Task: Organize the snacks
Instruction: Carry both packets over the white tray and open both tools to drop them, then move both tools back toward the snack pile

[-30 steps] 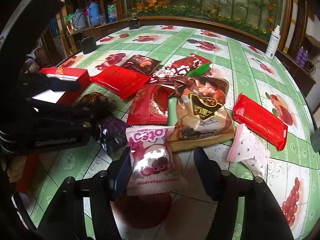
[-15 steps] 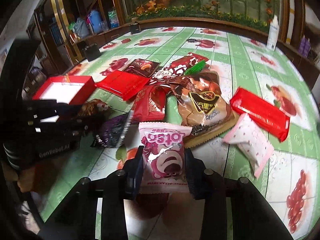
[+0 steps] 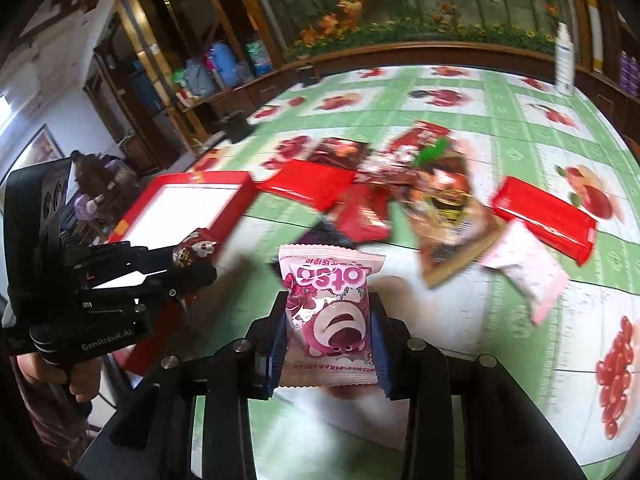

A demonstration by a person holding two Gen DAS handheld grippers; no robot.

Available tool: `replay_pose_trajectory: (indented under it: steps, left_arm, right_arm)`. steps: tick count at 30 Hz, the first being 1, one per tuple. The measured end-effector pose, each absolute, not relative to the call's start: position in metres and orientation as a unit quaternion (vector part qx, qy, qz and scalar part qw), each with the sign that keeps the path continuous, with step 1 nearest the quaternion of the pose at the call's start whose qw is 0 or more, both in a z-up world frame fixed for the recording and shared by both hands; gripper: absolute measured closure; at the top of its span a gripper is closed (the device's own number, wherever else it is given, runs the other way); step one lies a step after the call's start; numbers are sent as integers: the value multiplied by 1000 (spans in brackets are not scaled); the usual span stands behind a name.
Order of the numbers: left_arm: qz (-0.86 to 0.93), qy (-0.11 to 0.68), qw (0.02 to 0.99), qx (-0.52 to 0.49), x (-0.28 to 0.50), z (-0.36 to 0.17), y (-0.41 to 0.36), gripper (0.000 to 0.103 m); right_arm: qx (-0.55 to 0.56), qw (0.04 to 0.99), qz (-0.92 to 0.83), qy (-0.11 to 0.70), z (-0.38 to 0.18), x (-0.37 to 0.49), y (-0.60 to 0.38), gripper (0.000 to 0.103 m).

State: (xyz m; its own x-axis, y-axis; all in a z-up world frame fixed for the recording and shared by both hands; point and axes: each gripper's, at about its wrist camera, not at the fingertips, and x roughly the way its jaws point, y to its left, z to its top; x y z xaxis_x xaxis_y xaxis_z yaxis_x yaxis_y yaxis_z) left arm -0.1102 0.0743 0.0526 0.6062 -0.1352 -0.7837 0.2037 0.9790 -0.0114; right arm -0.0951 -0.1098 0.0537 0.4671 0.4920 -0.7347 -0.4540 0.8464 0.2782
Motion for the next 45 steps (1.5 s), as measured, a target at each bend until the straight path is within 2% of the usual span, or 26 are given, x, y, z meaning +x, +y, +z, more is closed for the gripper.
replay_pose_trajectory:
  steps: [10, 17, 19, 21, 24, 27, 34, 41, 45]
  left_arm:
    - [28, 421, 907, -1, -141, 54, 169, 72]
    - [101, 424, 900, -6, -156, 44, 207, 70]
    - [113, 425, 898, -4, -157, 42, 210, 55]
    - [132, 416, 900, 6, -160, 44, 211, 31]
    - [165, 395, 903, 32, -163, 48, 209, 22]
    - [182, 391, 901, 49, -160, 50, 205, 22]
    - [197, 385, 894, 123, -146, 55, 161, 22]
    - [135, 372, 907, 143, -132, 66, 110, 20]
    - [84, 385, 910, 130, -119, 64, 85, 20]
  right_arm:
    - [-17, 819, 368, 440, 61, -112, -4, 66]
    - [-60, 795, 411, 442, 59, -128, 75, 63]
    - [-73, 791, 416, 443, 58, -133, 90, 63]
    - [-86, 788, 415, 446, 58, -139, 97, 57]
    - [-105, 798, 407, 432, 61, -146, 96, 52]
    - [-92, 811, 392, 425, 65, -141, 82, 46]
    - [-59, 833, 344, 429, 66, -115, 33, 45]
    - [-41, 862, 283, 419, 74, -99, -40, 45]
    - [-36, 880, 231, 413, 76, -91, -98, 39]
